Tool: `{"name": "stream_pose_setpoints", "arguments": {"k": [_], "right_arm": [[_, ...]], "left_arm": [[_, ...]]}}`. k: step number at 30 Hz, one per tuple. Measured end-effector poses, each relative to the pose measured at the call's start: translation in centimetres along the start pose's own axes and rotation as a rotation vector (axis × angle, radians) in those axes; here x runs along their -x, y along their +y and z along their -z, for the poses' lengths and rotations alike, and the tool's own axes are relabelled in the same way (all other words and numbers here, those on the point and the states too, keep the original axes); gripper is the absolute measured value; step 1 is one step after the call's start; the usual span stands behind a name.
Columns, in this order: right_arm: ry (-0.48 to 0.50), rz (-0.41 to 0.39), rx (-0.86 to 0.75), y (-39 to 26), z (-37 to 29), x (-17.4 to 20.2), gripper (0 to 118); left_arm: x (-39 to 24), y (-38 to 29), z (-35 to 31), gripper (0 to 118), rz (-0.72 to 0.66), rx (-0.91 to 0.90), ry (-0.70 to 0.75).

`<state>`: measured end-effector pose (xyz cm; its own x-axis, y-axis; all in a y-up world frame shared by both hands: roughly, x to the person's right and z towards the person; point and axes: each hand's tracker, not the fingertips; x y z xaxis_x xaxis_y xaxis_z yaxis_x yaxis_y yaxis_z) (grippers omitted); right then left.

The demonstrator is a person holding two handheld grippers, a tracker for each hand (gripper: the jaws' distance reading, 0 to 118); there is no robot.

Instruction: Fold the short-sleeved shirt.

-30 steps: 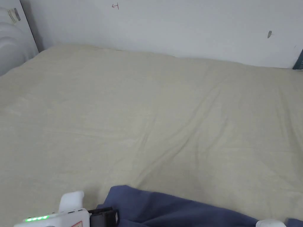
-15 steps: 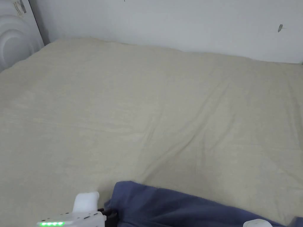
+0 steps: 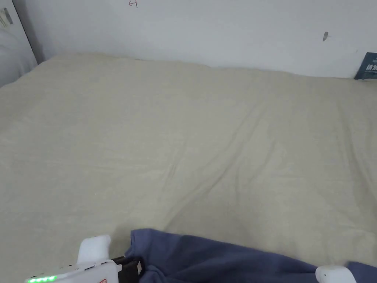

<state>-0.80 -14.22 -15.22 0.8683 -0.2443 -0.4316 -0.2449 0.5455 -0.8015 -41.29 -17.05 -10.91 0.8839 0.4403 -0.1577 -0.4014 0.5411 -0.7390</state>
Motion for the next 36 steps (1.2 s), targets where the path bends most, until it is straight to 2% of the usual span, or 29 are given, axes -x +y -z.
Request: {"name": "stream_pose_setpoints", "arguments": {"k": [5,11,13,16,20,23,25,31,32,33,35,36], "right_arm": [[-0.016,0.034,-0.025,-0.6,-1.2,-1.6,5],[-0.04,0.091,-0.065,-1.7,-3.3,-4.2,5],[-0.045,0.104,-0.075,-1.9,-3.8,-5.0,5],[-0.063,0.139,-0.099,-2.5,-4.9,-6.6,5],[-0.067,0.2,-0.128,-3.3,-6.1,-8.7,5],[-0.085,0.228,-0.136,-3.9,-6.8,-10.1,5],[-0.09,0.244,-0.143,-4.2,-7.2,-11.0,5],[-0.103,0.285,-0.15,-5.0,-7.5,-12.4,5],[-0.103,0.284,-0.147,-5.1,-7.4,-12.4,5],[-0.104,0.287,-0.146,-5.1,-7.4,-12.5,5],[-0.097,0.296,-0.146,-5.3,-7.2,-12.4,5],[-0.095,0.3,-0.145,-5.3,-7.1,-12.4,5]], "left_arm": [[-3.6,1.6,-1.4,8,0.054,-0.043,-0.067],[-10.8,2.0,-0.6,8,0.17,-0.035,-0.211],[-13.3,1.8,0.8,8,0.216,0.001,-0.258],[-17.5,0.9,3.8,8,0.297,0.077,-0.246],[-22.3,-1.1,7.6,8,0.333,0.195,-0.356],[-25.2,-2.9,9.7,8,0.439,0.255,-0.334],[-26.2,-3.8,10.9,8,0.459,0.28,-0.325],[-26.3,-4.2,12.6,10,0.395,0.313,-0.291],[-26.3,-4.2,12.4,14,0.399,0.323,-0.302],[-26.4,-4.3,12.2,26,0.417,0.327,-0.317],[-26.3,-4.3,11.8,84,0.456,0.339,-0.329],[-26.3,-4.3,11.4,106,0.468,0.346,-0.342]]}}
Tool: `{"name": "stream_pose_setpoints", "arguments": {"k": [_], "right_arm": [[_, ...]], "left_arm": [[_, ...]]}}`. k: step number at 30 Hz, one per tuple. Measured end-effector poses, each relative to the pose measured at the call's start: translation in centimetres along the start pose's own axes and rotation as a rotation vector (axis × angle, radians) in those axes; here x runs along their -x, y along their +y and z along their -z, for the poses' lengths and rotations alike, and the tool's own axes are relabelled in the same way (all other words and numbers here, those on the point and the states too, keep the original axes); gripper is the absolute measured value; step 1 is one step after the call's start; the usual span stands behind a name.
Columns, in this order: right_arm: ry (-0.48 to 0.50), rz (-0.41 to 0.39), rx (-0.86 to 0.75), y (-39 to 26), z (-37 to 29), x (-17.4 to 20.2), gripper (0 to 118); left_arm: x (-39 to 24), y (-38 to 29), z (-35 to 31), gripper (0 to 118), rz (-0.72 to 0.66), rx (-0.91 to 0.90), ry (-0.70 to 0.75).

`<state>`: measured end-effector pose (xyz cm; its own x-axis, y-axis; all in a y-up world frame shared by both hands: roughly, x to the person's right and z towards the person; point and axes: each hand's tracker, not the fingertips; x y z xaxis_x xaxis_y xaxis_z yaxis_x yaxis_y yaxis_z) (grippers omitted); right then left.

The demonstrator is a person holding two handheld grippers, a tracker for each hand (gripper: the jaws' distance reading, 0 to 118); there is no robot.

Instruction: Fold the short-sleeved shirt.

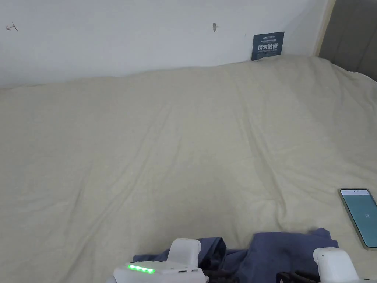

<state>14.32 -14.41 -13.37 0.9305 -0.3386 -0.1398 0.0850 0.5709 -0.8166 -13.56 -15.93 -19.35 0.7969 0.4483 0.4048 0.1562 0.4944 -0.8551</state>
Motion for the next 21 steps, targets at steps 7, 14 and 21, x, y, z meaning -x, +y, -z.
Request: {"name": "stream_pose_setpoints", "arguments": {"k": [7,14,21], "right_arm": [[0.017,-0.02,0.014,-0.2,0.4,0.9,5],[0.037,-0.046,0.017,-0.1,0.7,1.7,5],[0.047,-0.032,0.003,0.3,0.8,1.5,5]], "left_arm": [[0.5,0.0,-5.3,115,-0.035,-0.136,-0.003],[5.5,-0.9,-8.1,9,-0.143,-0.235,0.175],[7.3,-2.1,-5.1,0,-0.19,-0.196,0.124]]}}
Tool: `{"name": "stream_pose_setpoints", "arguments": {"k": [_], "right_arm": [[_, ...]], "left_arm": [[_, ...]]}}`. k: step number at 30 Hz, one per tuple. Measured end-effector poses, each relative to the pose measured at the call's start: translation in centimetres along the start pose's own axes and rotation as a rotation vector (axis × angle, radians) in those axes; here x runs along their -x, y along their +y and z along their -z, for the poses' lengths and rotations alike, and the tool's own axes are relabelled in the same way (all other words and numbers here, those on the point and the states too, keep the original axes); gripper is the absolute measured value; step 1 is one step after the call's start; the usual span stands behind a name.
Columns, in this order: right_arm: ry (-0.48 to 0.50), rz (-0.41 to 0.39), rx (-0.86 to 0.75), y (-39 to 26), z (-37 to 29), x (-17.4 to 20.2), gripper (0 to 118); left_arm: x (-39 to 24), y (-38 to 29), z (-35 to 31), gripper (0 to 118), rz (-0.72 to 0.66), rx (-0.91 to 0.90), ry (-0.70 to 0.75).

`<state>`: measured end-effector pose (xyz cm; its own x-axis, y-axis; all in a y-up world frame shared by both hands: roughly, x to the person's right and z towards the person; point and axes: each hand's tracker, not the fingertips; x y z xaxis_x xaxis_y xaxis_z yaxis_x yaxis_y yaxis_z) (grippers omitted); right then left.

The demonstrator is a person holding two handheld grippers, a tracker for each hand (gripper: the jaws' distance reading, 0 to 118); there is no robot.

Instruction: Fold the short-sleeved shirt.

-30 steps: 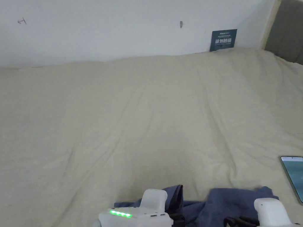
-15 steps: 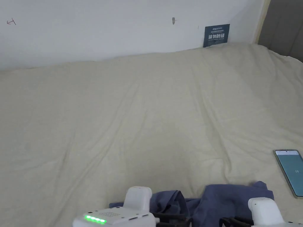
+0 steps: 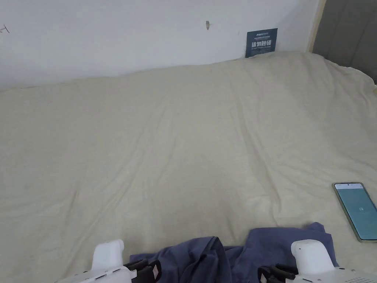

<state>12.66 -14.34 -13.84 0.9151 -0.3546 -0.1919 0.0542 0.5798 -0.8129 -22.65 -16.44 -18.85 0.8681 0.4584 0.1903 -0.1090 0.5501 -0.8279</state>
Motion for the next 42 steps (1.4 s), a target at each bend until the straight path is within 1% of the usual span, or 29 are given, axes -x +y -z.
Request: {"name": "stream_pose_setpoints", "arguments": {"k": [2,5,9,12,14,19,23,26,29,31,33,37,42], "right_arm": [[0.001,0.004,0.003,0.0,0.1,-0.2,5],[-0.001,0.005,0.008,0.0,0.3,-0.4,5],[-0.006,0.017,0.017,-0.1,0.6,-0.9,5],[-0.009,0.025,0.023,-0.2,0.8,-1.3,5],[-0.012,0.029,0.027,-0.3,0.8,-1.4,5],[-0.012,0.038,0.035,-0.3,1.0,-1.7,5],[-0.012,0.042,0.034,-0.2,1.1,-1.9,5],[-0.01,0.045,0.029,-0.1,1.0,-2.0,5],[-0.011,0.048,0.027,-0.1,0.9,-2.2,5],[-0.019,0.05,0.027,-0.1,0.8,-2.3,5],[-0.02,0.049,0.024,0.0,0.5,-2.4,5],[-0.026,0.045,0.018,0.0,0.1,-2.5,5],[-0.025,0.05,0.009,0.2,-0.1,-2.5,5]], "left_arm": [[-0.2,-0.1,0.9,0,-0.01,0.029,0.003],[-0.3,-0.6,1.6,0,-0.019,0.03,-0.051],[-0.3,-0.7,3.0,0,-0.02,0.07,-0.025],[0.0,-0.8,3.9,0,-0.053,0.1,-0.064],[-0.6,-1.2,4.4,0,-0.024,0.121,-0.053],[-2.1,-1.4,5.2,0,-0.007,0.154,-0.056],[-3.7,-1.6,5.7,0,0.019,0.177,-0.098],[-5.8,-2.0,6.1,0,0.087,0.2,-0.101],[-7.3,-2.4,6.9,0,0.094,0.234,-0.174],[-8.4,-2.5,7.4,0,0.102,0.247,-0.161],[-9.1,-2.7,7.6,0,0.173,0.242,-0.127],[-7.9,-2.3,6.8,0,0.118,0.243,-0.155],[-5.5,-1.9,4.3,0,0.06,0.181,-0.089]]}}
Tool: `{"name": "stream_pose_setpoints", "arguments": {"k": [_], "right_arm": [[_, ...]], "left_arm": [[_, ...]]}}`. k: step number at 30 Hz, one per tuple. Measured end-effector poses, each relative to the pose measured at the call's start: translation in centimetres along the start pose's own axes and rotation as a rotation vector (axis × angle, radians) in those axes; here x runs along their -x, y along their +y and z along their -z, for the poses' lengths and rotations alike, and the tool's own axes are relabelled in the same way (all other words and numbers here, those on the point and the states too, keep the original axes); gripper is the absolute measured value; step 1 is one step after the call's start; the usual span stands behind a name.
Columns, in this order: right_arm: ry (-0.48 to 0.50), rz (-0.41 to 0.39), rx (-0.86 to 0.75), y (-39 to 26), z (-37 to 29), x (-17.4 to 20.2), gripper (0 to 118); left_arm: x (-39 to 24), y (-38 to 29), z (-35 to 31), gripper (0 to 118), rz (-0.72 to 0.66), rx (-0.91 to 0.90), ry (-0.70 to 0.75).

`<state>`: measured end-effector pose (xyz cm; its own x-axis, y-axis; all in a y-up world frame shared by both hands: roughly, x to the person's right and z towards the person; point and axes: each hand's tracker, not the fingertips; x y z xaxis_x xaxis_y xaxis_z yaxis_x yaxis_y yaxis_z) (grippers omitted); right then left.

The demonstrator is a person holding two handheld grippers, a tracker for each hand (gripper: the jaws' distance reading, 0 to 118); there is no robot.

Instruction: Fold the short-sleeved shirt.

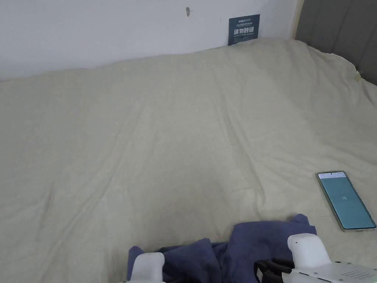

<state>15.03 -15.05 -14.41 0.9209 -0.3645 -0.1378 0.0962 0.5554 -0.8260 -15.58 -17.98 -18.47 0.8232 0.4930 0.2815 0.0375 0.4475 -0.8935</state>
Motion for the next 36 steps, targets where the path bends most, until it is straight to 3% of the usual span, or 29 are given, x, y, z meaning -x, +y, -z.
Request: {"name": "stream_pose_setpoints", "arguments": {"k": [8,12,13,14,15,16,17,18,24,34,36], "right_arm": [[0.008,-0.039,-0.004,0.4,-0.1,1.6,5],[0.014,-0.058,-0.011,0.6,-0.2,2.7,5],[0.013,-0.064,-0.011,0.7,-0.2,2.9,5],[0.012,-0.073,-0.01,0.8,-0.2,3.3,5],[0.011,-0.081,-0.009,0.9,-0.2,3.6,5],[0.011,-0.088,-0.009,0.9,-0.2,3.9,5],[0.013,-0.097,-0.008,0.9,-0.2,4.3,5],[0.012,-0.105,-0.005,1.0,-0.2,4.7,5],[0.014,-0.154,0.016,1.1,0.2,6.7,5],[0.003,-0.187,0.04,1.5,1.0,8.1,5],[-0.001,-0.191,0.046,1.6,1.2,8.3,5]], "left_arm": [[4.5,-1.9,-5.4,0,-0.116,-0.077,0.089],[6.3,-3.1,-8.4,0,-0.214,-0.197,-0.004],[6.8,-3.4,-8.9,7,-0.232,-0.218,-0.034],[7.4,-3.6,-9.3,26,-0.258,-0.23,-0.052],[8.0,-3.6,-9.6,62,-0.269,-0.22,-0.05],[8.3,-3.5,-9.3,113,-0.275,-0.192,-0.038],[8.6,-3.4,-8.8,117,-0.287,-0.15,-0.027],[8.7,-3.8,-9.5,112,-0.295,-0.218,-0.05],[9.5,-2.9,-5.7,115,-0.177,-0.109,-0.004],[10.8,-2.2,-4.0,116,-0.206,-0.101,-0.071],[10.6,-2.0,-3.9,107,-0.205,-0.122,-0.053]]}}
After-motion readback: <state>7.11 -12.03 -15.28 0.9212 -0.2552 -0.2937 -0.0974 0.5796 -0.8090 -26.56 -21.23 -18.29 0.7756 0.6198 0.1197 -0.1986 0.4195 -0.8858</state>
